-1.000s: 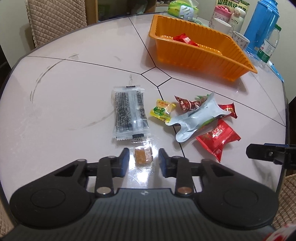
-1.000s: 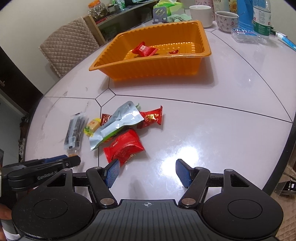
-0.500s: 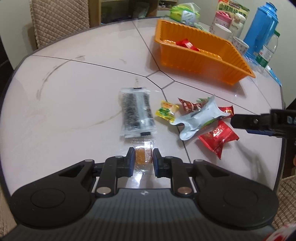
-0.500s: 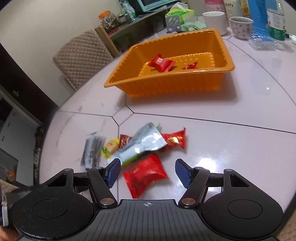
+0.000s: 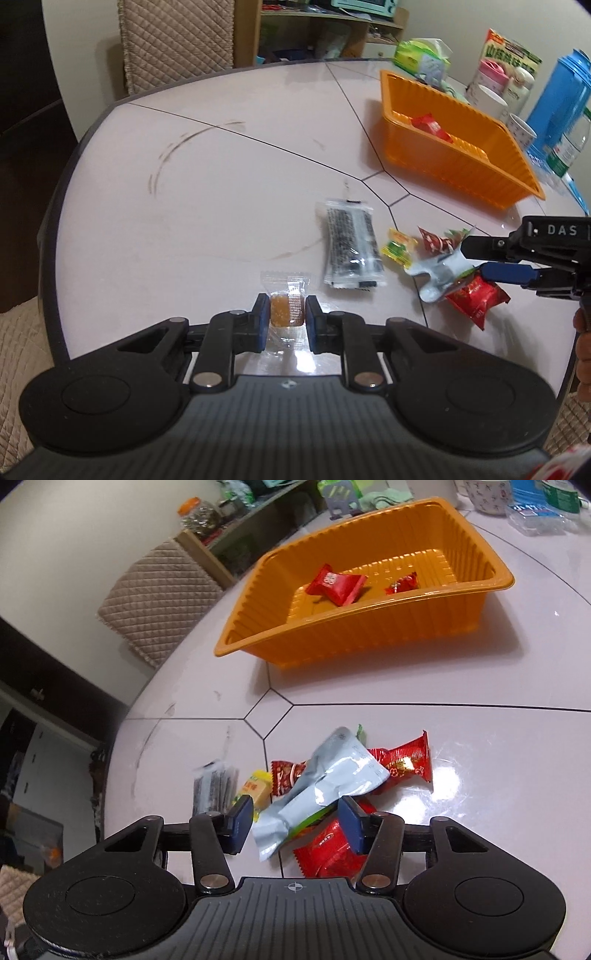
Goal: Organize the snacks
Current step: 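Grasp the silver foil pouch with the right gripper while the left gripper holds the clear packet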
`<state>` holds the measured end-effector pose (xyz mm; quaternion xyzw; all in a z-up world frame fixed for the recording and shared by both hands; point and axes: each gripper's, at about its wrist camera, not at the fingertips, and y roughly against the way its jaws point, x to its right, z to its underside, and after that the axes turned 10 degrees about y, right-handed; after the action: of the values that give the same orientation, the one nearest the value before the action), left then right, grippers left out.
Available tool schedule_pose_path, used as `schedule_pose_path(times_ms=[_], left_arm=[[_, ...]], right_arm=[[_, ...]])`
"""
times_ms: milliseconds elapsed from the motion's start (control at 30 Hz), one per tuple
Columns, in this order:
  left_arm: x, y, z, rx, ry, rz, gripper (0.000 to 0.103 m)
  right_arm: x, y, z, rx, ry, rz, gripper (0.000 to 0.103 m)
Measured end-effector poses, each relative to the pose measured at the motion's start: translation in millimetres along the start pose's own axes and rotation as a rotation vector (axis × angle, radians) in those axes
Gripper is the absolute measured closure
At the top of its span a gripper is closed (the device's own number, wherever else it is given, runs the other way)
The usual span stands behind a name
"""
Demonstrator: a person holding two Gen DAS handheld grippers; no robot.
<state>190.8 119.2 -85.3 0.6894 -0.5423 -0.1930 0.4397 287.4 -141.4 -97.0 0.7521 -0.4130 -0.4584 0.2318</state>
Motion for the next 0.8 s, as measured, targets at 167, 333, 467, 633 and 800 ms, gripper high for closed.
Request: schedule_pose_path(times_ms=[167, 333, 467, 633, 800], left_arm=[[-4, 1, -3, 0.007, 0.015, -0.004, 0.085], [-7, 0, -5, 0.01, 0.026, -0.011, 0.085], [-9, -1, -8, 0.011, 0.032, -0.018, 0.085], [-10, -1, -12, 0.016, 0.035, -0.025, 0.085], [-7, 3, -15, 0.022, 0.022, -0.02, 0.085]], right_arm=[[-4, -11, -13, -0.049, -0.037, 0.056, 0.052], [-7, -28, -18, -0.108, -0.025, 0.129, 0.057], [-11, -31, -16, -0.104, 0.029, 0.136, 0.065], [-9, -28, -16, -0.105, 0.04, 0.12, 0.071], [-7, -19, -16, -0.087, 0.05, 0.093, 0.073]])
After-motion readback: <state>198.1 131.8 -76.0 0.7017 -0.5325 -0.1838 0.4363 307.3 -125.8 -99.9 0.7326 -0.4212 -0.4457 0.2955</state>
